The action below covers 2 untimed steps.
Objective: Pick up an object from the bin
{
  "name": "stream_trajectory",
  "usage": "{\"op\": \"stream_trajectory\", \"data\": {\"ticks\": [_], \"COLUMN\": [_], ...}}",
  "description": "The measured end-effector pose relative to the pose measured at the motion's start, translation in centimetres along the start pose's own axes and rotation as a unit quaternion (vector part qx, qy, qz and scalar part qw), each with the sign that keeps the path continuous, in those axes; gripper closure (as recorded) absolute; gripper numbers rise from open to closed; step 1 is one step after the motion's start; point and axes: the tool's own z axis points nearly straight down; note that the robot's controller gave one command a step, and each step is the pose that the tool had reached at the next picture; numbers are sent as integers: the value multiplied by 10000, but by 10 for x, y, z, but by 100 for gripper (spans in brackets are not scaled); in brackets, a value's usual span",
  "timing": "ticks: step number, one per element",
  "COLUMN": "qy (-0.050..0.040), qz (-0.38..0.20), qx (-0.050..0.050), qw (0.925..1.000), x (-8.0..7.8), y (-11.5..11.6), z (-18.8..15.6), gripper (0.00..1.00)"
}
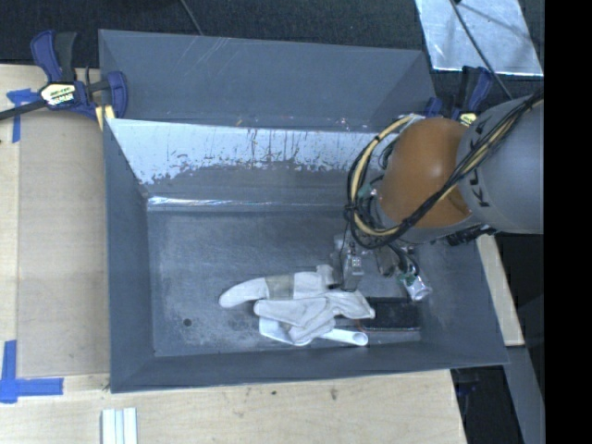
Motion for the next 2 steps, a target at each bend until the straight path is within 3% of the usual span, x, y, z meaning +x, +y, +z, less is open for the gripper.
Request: {"op": "stream_trajectory", "data": {"ticks": [1, 2], "qy": [48, 23], "qz": [-19, -193], "qx": [-3, 0], "qw": [10000, 9998], "x": [5, -11], "y": [1, 10], "z": [-47, -105], "gripper": [100, 100]}}
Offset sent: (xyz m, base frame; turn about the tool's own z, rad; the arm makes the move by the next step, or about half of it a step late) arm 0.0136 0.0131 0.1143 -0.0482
